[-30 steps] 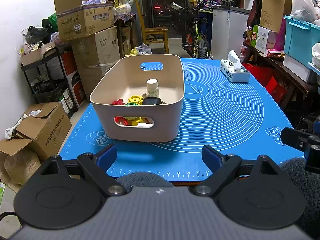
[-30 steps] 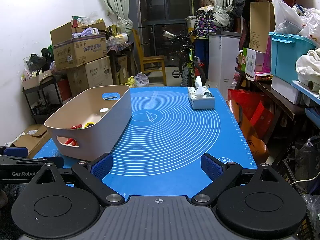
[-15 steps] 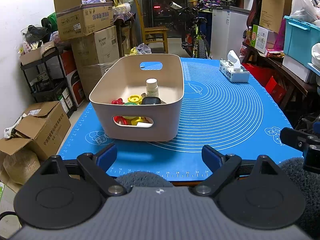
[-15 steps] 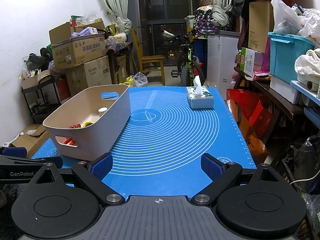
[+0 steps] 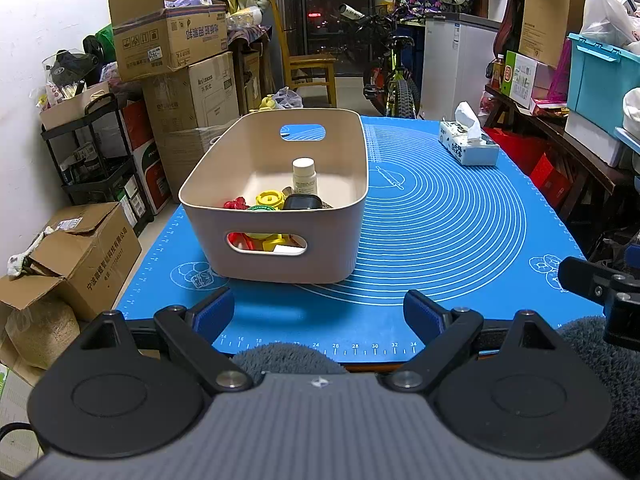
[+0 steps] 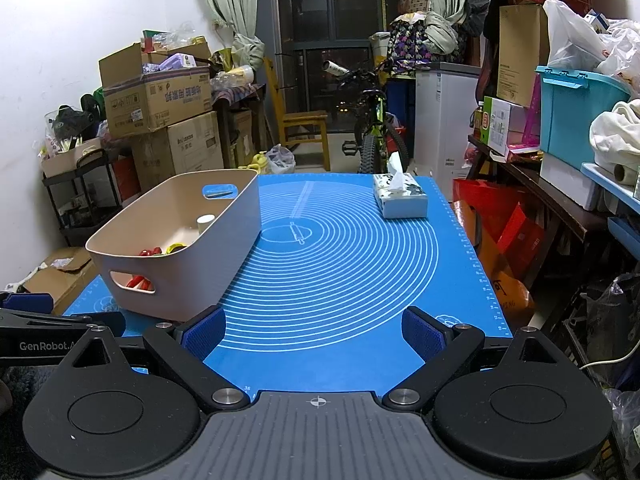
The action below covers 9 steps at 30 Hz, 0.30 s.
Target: Organize rigid objects
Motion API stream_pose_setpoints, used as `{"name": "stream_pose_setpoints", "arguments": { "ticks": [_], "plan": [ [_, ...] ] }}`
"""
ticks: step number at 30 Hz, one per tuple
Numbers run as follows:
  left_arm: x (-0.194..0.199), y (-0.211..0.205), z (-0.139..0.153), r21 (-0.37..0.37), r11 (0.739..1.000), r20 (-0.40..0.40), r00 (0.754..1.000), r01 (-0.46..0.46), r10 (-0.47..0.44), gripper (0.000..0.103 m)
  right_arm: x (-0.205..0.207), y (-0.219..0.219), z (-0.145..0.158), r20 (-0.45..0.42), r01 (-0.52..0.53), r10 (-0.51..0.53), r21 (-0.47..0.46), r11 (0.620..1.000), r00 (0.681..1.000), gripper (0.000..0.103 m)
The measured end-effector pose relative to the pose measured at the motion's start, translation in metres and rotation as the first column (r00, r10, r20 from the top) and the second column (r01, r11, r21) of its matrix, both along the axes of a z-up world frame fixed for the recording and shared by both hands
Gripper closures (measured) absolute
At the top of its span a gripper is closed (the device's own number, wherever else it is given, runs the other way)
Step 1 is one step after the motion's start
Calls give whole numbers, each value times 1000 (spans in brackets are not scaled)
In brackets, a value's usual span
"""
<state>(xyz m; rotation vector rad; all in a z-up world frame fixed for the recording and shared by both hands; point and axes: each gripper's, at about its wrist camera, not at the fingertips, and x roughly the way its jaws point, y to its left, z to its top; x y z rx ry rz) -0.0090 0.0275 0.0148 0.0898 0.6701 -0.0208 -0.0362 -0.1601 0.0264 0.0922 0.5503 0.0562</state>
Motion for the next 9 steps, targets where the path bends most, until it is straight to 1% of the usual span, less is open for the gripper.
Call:
{"name": "stream_pose_setpoints", "arguments": {
  "ticks": [9],
  "plan": [
    [-1, -3, 0, 2, 1000, 7, 1000, -1, 1, 12, 0, 1, 0, 0, 0, 0, -1, 1000, 1000, 8]
  ]
}}
